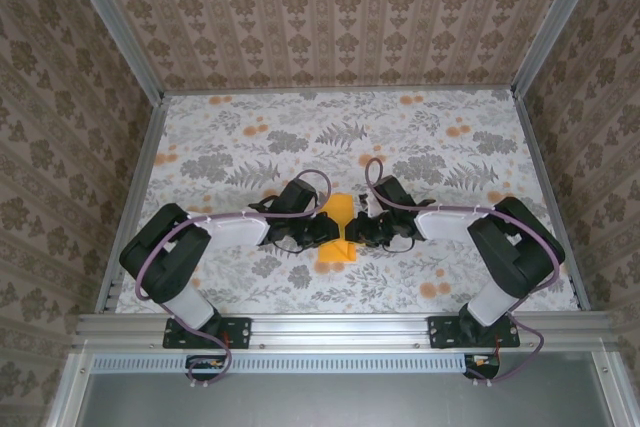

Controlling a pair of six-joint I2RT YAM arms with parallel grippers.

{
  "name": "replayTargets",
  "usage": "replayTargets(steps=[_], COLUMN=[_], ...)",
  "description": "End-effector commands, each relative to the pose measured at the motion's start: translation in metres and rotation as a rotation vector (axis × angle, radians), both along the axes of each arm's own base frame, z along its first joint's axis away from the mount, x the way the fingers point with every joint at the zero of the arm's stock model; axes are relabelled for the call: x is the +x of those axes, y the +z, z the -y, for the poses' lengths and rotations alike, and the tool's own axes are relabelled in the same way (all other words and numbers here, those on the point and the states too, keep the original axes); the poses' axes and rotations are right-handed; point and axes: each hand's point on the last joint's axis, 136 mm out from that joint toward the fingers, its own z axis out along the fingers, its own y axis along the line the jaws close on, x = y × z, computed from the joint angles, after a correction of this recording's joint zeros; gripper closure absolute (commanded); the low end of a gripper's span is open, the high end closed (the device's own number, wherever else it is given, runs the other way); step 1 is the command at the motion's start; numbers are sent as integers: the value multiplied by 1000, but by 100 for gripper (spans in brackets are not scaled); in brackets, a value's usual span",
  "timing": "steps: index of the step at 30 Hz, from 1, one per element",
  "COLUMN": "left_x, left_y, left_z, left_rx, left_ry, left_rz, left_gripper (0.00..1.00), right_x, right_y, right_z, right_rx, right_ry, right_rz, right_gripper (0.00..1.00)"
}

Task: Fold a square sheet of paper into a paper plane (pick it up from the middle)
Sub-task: Fold the triangle a second time at the center of the table.

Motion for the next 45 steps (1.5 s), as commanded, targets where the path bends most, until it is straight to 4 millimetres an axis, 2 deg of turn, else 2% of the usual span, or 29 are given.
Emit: replayTargets(steps=[1,11,22,35,45], left_x=[1,8,10,13,13], left_y=[-2,7,6,2,-8], left_z=[2,17,19,25,22], left_rx=[-10,-57,-61,-54,-26], left_ry=[-13,-40,-45,-60,-57], left_rz=[-4,8,7,-3,-18], left_gripper=[82,82,82,82,83], right_x=[7,15,22,23,21], right_y=[2,-9,-13,-17,-21], right_z=[-2,12,21,19,23], right_rx=[-5,-119,-156,-148,-161], right_ry=[12,-3,-32,-20,-28], right_rz=[19,49,58,47,35], right_gripper=[85,89,89,89,89])
